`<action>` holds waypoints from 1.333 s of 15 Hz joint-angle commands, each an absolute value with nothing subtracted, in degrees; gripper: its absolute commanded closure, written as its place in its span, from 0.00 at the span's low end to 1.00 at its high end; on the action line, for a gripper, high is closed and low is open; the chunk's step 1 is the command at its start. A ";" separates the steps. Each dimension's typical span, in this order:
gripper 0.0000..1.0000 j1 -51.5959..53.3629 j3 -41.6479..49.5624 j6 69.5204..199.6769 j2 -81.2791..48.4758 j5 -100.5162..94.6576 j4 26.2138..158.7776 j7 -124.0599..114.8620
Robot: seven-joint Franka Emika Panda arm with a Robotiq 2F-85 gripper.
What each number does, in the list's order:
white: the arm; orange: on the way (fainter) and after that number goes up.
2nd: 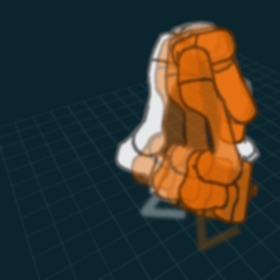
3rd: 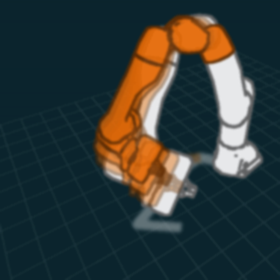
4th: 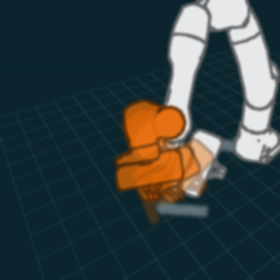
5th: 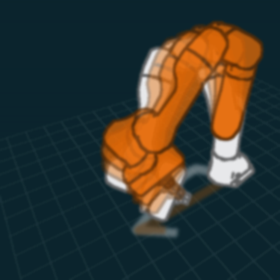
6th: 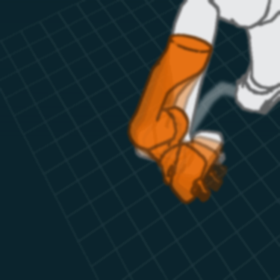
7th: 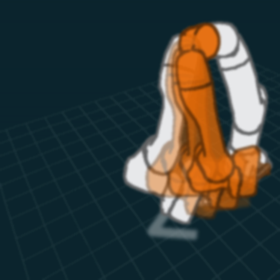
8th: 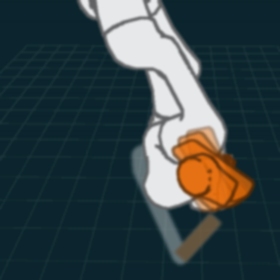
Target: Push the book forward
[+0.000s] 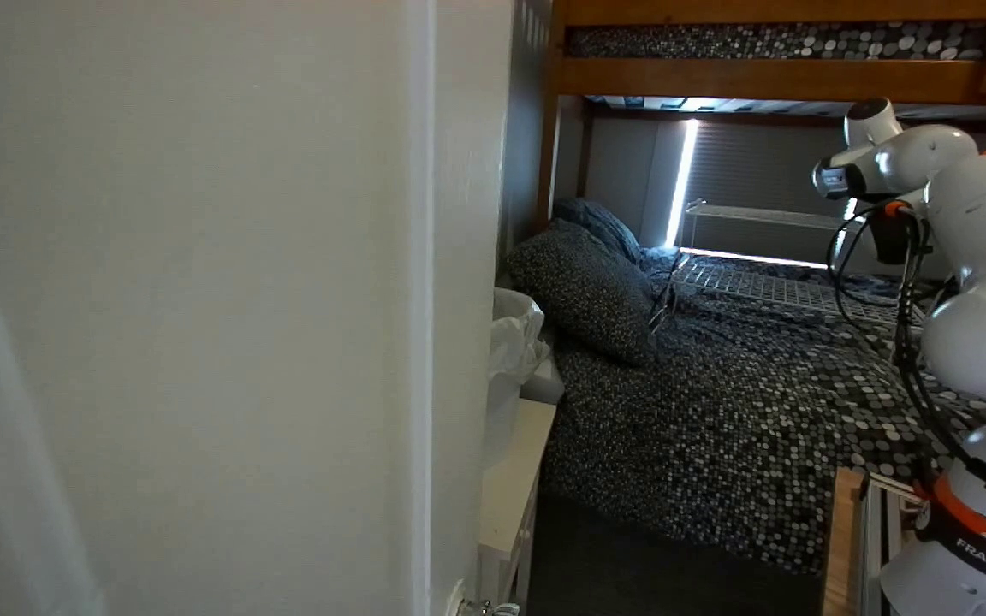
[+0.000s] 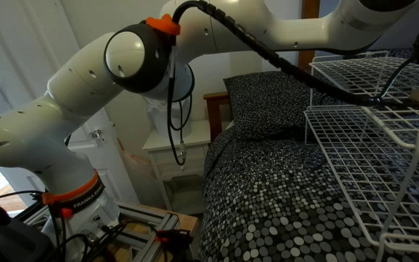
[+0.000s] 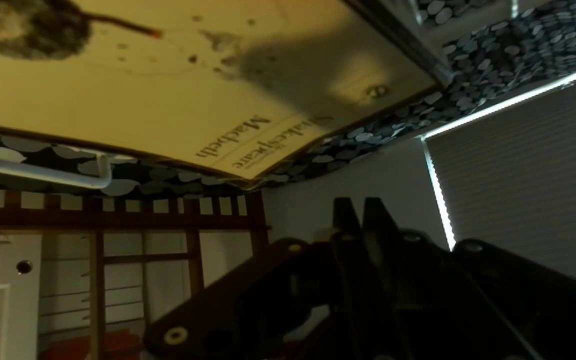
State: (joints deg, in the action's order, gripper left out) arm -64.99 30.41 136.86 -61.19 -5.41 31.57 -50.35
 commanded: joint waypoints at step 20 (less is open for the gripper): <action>1.00 -64.05 24.95 91.61 -58.74 -8.56 24.01 -31.11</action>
